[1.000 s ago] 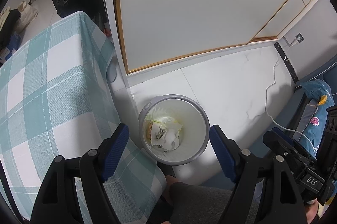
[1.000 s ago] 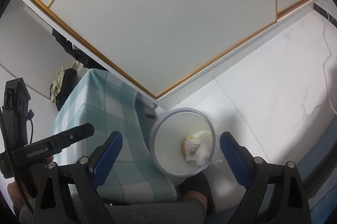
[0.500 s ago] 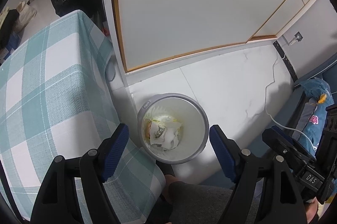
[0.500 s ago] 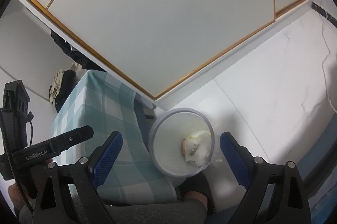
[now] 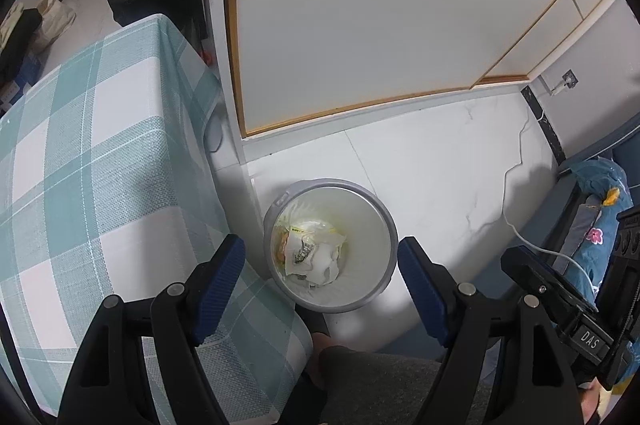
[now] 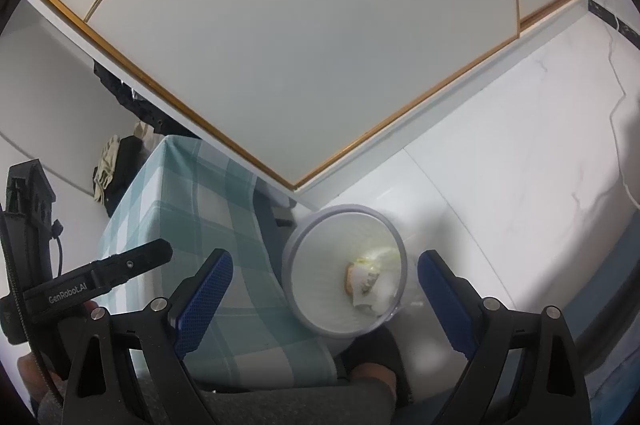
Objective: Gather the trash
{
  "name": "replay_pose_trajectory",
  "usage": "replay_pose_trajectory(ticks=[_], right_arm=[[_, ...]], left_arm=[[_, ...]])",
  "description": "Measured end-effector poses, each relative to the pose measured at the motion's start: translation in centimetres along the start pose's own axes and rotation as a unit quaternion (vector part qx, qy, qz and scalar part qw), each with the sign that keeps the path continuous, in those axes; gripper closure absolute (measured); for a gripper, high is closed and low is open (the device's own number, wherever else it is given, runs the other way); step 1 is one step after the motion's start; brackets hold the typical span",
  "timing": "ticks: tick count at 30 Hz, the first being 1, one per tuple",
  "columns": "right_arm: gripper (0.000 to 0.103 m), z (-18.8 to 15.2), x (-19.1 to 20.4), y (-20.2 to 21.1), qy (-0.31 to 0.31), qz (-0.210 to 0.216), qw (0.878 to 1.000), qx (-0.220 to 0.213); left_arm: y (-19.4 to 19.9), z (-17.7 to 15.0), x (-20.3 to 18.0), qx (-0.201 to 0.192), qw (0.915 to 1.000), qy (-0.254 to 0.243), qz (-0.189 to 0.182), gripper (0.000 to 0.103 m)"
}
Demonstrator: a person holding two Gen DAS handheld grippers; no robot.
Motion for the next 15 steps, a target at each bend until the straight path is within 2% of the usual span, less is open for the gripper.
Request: replay_pose_trajectory(ticks=[15], right_arm=[[0.008,-0.29,0.01,0.09,-0.002,0.010,1.000,-0.001]], left_arm=[[-0.14,-0.11,0.19,-0.001,1.0000,-0.001,-0.001,0.027]])
Point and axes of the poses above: each gripper's, at about its wrist camera, not at the fingertips, and y roughly against the way its jaws point, x to its left, z to its top, the point moved 3 cm from there along -y, roughly the way its jaws point, and after that the axes turned 12 degrees about z, right-handed, at the moved point
